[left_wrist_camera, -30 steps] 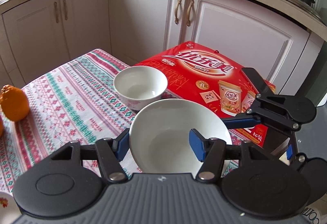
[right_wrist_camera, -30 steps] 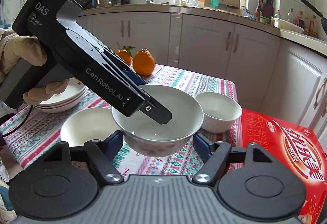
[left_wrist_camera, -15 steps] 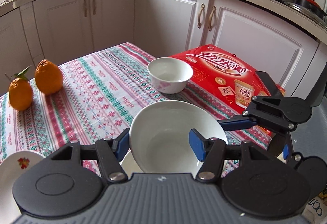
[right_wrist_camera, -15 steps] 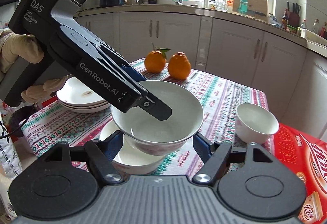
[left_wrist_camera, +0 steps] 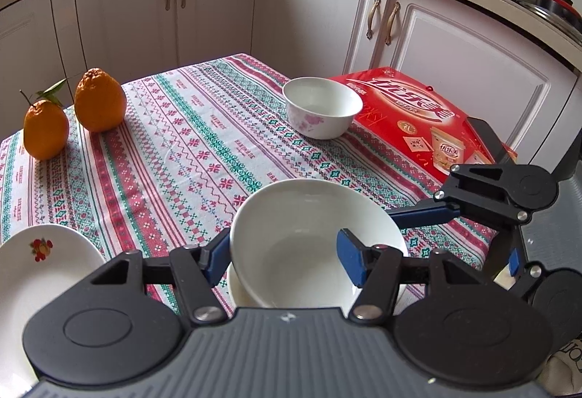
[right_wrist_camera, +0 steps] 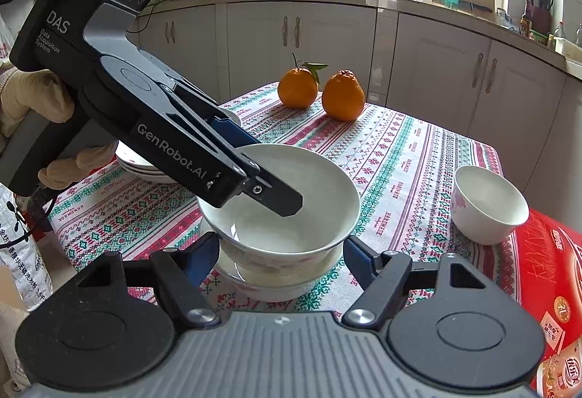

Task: Organize plates and bowls
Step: 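Lower the second bowl into the placed bowl with the left tool, then open the left tool and withdraw it from the nested bowls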

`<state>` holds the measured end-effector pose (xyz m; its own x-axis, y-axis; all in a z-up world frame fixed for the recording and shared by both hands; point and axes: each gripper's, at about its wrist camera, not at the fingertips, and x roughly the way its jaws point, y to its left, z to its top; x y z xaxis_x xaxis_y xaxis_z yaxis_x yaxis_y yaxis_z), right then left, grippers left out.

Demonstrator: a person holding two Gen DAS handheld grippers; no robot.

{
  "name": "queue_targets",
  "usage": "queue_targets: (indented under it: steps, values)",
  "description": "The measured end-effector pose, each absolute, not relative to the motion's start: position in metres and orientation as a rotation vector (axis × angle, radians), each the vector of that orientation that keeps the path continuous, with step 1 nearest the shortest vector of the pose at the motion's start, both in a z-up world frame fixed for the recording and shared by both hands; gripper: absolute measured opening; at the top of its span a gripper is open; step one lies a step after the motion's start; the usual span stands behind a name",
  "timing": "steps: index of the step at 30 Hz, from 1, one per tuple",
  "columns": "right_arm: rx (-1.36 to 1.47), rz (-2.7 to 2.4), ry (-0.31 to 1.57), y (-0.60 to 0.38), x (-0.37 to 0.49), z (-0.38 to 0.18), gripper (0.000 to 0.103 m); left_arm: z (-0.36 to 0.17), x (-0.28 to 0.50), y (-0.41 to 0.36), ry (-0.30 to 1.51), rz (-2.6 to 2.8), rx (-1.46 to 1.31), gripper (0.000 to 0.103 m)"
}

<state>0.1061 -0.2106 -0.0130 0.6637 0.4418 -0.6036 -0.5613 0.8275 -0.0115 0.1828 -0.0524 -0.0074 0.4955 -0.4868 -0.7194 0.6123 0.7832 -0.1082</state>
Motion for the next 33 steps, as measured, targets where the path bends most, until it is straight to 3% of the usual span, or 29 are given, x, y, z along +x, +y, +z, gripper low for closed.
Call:
queue_targets:
  steps: [15,17,19,20,25,33]
  values:
    - [-0.21,0.57,0.652,-0.208,0.108,-0.02,0.079,-0.02,0.181,-0.05,0.823,-0.671,0.159,0.061]
    - [-0.215,0.565,0.646,-0.208,0.107,-0.02,0.079,-0.02,0.181,-0.05,0.819,-0.674,0.157,0.065]
    - [-0.205,0.577,0.635,-0.209,0.106,-0.018,0.085,-0.02,0.18,-0.047,0.817,-0.688,0.131,0.087]
    - [-0.2,0.581,0.627,-0.21,0.104,-0.016,0.088,-0.019,0.18,-0.047,0.808,-0.684,0.132,0.09]
    - [-0.194,0.575,0.612,-0.212,0.1,-0.014,0.098,-0.014,0.18,-0.04,0.782,-0.649,0.131,0.096]
    - [-0.174,0.555,0.603,-0.223,0.092,-0.014,0.101,-0.017,0.181,-0.016,0.781,-0.577,0.128,0.096]
